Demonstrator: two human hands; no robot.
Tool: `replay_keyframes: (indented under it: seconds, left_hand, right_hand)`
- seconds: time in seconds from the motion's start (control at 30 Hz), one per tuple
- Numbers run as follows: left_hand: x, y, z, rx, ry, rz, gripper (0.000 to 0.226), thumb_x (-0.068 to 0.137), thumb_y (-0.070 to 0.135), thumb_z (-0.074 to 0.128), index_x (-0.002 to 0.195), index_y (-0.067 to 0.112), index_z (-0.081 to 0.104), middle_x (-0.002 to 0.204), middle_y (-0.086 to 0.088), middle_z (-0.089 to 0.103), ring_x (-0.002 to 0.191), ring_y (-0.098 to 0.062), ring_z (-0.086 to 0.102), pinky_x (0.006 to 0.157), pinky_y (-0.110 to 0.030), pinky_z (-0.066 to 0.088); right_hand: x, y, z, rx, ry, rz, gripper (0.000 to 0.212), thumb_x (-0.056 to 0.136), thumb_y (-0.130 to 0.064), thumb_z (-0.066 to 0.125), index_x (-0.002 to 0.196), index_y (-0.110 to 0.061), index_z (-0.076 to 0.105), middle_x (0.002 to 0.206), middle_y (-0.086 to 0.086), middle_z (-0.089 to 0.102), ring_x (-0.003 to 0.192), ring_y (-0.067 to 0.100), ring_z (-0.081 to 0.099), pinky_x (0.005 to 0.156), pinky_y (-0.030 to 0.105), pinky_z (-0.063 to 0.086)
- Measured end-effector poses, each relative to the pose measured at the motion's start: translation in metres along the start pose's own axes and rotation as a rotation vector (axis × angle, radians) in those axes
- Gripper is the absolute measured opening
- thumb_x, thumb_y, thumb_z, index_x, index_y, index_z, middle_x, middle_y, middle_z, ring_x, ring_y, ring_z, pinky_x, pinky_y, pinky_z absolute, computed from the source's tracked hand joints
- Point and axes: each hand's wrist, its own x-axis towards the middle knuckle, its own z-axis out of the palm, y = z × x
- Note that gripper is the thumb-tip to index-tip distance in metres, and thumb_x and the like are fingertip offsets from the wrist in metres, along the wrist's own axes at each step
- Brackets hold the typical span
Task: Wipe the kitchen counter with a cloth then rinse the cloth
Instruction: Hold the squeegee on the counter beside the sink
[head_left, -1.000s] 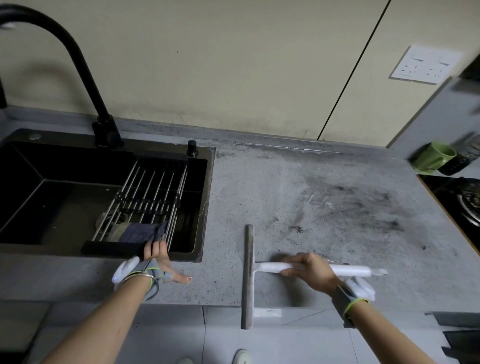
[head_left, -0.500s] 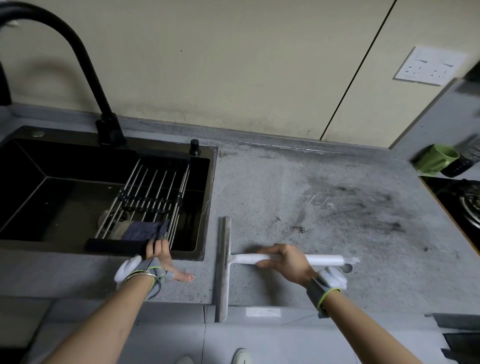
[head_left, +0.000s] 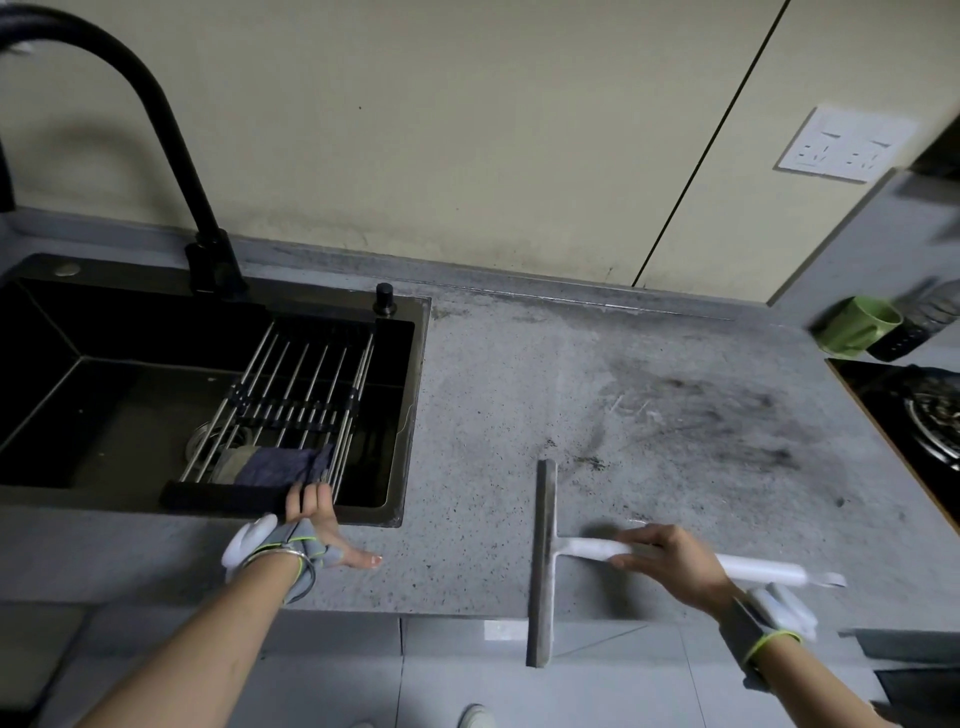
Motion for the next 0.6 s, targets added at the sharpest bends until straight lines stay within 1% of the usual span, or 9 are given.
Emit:
replay_keyframes:
  seconds: [0.07, 0.13, 0.17, 0.27, 0.3, 0.4, 0.47, 0.53, 0.6]
  left_hand:
    - [0.002, 0.000, 0.000, -0.008, -0.011, 0.003, 0.129, 0.059, 0.075, 0.068, 0.146, 0.005, 0.001, 0.153, -0.006, 0.003, 0.145, -0.027, -0.005, 0.117, -0.040, 0.012]
    - [0.003, 0.000, 0.001, -0.021, -0.001, 0.007, 0.127, 0.058, 0.074, 0.069, 0.145, 0.006, 0.005, 0.153, -0.006, 0.006, 0.144, -0.027, -0.003, 0.117, -0.040, 0.012]
    - [0.003, -0.001, 0.001, -0.019, 0.004, 0.007, 0.126, 0.058, 0.074, 0.070, 0.144, 0.007, 0.007, 0.152, -0.005, 0.007, 0.144, -0.027, -0.003, 0.116, -0.040, 0.013]
    - [0.002, 0.000, -0.001, 0.002, -0.019, -0.001, 0.128, 0.059, 0.074, 0.068, 0.146, 0.006, 0.003, 0.154, -0.007, 0.004, 0.145, -0.027, -0.004, 0.117, -0.041, 0.014]
    - [0.002, 0.000, -0.001, 0.003, -0.024, -0.002, 0.129, 0.060, 0.074, 0.068, 0.146, 0.006, 0.002, 0.154, -0.007, 0.003, 0.145, -0.027, -0.005, 0.117, -0.041, 0.013]
    - [0.002, 0.001, -0.001, -0.010, -0.027, -0.008, 0.130, 0.061, 0.073, 0.069, 0.146, 0.004, -0.002, 0.154, -0.008, 0.000, 0.145, -0.029, -0.007, 0.118, -0.038, 0.010]
    - [0.003, 0.001, -0.002, -0.016, -0.047, -0.005, 0.131, 0.061, 0.072, 0.069, 0.147, 0.004, -0.003, 0.155, -0.008, -0.002, 0.145, -0.029, -0.008, 0.118, -0.038, 0.009]
    - [0.001, 0.002, -0.003, -0.011, -0.060, -0.009, 0.131, 0.062, 0.072, 0.068, 0.146, 0.003, -0.003, 0.155, -0.009, -0.002, 0.145, -0.029, -0.009, 0.118, -0.038, 0.009]
    - [0.000, 0.004, -0.005, 0.006, -0.072, -0.012, 0.130, 0.063, 0.072, 0.068, 0.147, 0.003, -0.004, 0.155, -0.009, -0.002, 0.145, -0.029, -0.009, 0.118, -0.038, 0.010]
  right_hand:
    - [0.004, -0.008, 0.006, -0.010, -0.014, -0.028, 0.033, 0.076, -0.046, 0.071, 0.108, -0.034, 0.068, 0.090, -0.010, 0.069, 0.062, 0.001, 0.051, 0.057, 0.013, 0.033]
    - [0.009, -0.019, 0.012, -0.015, -0.041, -0.066, 0.032, 0.078, -0.044, 0.070, 0.108, -0.034, 0.068, 0.090, -0.012, 0.066, 0.063, -0.001, 0.049, 0.056, 0.010, 0.032]
    - [0.011, -0.025, 0.016, -0.012, -0.056, -0.081, 0.031, 0.079, -0.044, 0.069, 0.108, -0.034, 0.068, 0.092, -0.012, 0.066, 0.065, -0.001, 0.050, 0.057, 0.011, 0.033]
    - [0.019, -0.042, 0.023, -0.015, -0.083, -0.110, 0.028, 0.080, -0.044, 0.069, 0.107, -0.036, 0.068, 0.098, -0.010, 0.067, 0.076, 0.007, 0.057, 0.066, 0.019, 0.040]
    - [0.022, -0.047, 0.026, -0.017, -0.085, -0.114, 0.029, 0.080, -0.044, 0.069, 0.107, -0.036, 0.068, 0.100, -0.010, 0.067, 0.080, 0.009, 0.057, 0.069, 0.022, 0.040]
    - [0.028, -0.062, 0.035, -0.007, -0.092, -0.128, 0.032, 0.080, -0.045, 0.068, 0.110, -0.036, 0.067, 0.102, -0.011, 0.065, 0.085, 0.009, 0.053, 0.077, 0.023, 0.036]
    - [0.031, -0.074, 0.041, -0.011, -0.113, -0.153, 0.032, 0.081, -0.044, 0.067, 0.112, -0.035, 0.066, 0.101, -0.010, 0.066, 0.084, 0.009, 0.053, 0.080, 0.024, 0.038]
    - [0.031, -0.086, 0.047, -0.006, -0.125, -0.178, 0.033, 0.082, -0.043, 0.066, 0.114, -0.034, 0.065, 0.104, -0.007, 0.068, 0.086, 0.011, 0.055, 0.086, 0.027, 0.040]
    - [0.032, -0.098, 0.055, -0.003, -0.137, -0.206, 0.033, 0.083, -0.043, 0.066, 0.114, -0.033, 0.065, 0.109, -0.006, 0.068, 0.095, 0.013, 0.058, 0.093, 0.028, 0.040]
